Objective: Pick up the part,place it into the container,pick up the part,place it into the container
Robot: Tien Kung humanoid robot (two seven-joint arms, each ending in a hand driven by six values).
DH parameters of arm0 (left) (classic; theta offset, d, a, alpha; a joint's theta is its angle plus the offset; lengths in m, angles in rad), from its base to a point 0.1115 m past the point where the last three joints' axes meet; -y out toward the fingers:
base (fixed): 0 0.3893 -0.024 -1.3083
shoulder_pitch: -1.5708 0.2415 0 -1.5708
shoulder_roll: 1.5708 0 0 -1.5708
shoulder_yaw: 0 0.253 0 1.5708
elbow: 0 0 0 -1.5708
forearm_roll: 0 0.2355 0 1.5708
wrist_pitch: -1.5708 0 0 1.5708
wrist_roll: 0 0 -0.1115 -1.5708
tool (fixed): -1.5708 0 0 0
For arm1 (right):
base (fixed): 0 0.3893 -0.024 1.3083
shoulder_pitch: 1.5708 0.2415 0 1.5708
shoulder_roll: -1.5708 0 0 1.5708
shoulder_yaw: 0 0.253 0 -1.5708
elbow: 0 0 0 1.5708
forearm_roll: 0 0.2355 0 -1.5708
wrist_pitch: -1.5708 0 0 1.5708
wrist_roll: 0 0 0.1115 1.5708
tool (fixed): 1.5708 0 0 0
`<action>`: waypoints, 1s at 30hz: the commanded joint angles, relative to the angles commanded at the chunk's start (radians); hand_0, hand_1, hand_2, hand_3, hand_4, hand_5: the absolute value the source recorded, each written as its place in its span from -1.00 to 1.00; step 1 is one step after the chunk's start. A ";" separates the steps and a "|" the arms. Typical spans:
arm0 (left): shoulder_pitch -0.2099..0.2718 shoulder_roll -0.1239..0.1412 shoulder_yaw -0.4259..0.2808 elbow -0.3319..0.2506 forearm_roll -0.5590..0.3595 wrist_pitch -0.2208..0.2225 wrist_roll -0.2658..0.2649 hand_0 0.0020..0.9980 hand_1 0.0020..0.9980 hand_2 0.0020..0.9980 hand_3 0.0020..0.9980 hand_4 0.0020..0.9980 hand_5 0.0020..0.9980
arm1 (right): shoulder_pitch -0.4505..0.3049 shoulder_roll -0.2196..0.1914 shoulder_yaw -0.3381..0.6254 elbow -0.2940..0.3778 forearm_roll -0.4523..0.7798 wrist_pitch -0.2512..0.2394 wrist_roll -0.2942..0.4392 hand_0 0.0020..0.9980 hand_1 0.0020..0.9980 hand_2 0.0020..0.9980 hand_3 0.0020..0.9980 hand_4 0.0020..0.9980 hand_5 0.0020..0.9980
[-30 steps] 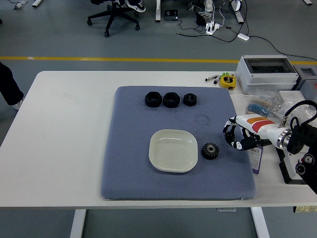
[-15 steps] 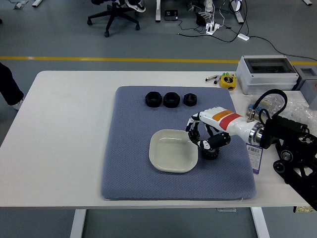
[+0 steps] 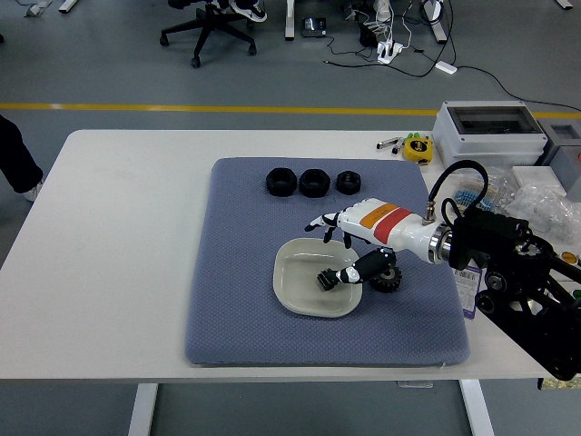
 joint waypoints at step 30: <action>0.021 -0.002 0.016 0.000 -0.019 0.002 -0.005 0.36 0.30 0.29 0.11 0.24 0.16 | -0.076 -0.072 0.057 -0.143 -0.127 0.050 -0.016 0.48 0.47 0.70 0.80 1.00 0.03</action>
